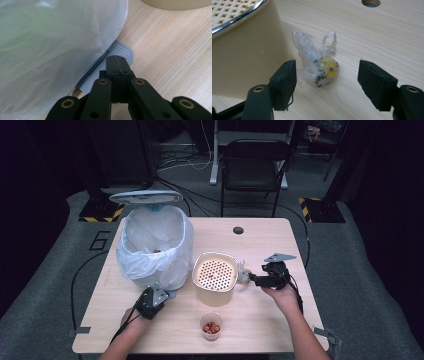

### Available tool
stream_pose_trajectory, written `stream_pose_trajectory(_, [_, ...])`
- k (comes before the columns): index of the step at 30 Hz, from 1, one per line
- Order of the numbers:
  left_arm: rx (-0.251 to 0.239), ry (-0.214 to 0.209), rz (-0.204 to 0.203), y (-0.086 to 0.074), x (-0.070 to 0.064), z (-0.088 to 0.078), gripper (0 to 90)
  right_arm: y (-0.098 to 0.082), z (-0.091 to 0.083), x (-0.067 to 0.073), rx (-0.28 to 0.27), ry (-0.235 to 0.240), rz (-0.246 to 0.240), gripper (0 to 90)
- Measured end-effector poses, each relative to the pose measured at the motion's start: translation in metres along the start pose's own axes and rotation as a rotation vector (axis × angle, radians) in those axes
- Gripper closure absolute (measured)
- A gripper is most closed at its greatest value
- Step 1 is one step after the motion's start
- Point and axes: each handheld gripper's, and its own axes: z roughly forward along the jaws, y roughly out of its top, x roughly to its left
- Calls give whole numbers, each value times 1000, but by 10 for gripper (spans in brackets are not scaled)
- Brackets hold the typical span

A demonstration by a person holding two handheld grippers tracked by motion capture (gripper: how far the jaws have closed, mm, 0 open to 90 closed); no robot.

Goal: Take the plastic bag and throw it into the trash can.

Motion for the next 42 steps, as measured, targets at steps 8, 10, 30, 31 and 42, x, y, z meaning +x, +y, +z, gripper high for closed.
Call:
stream_pose_trajectory(8, [-2, 19, -4, 0, -2, 0, 900, 10, 24, -1, 13, 12, 32, 252])
stream_pose_trajectory(10, [-2, 19, -5, 0, -2, 0, 900, 12, 30, 0, 18, 12, 18, 251])
stream_pose_trajectory(30, [-7, 29, 8, -1, -2, 0, 900, 9, 75, 5, 101, 14, 57, 299])
stream_pose_trajectory(31, [-8, 27, 5, -1, -3, 0, 900, 9, 76, 7, 116, 9, 56, 323])
stream_pose_trajectory(42, [-4, 24, 9, -1, -3, 0, 900, 1, 72, 4, 118, 6, 42, 642])
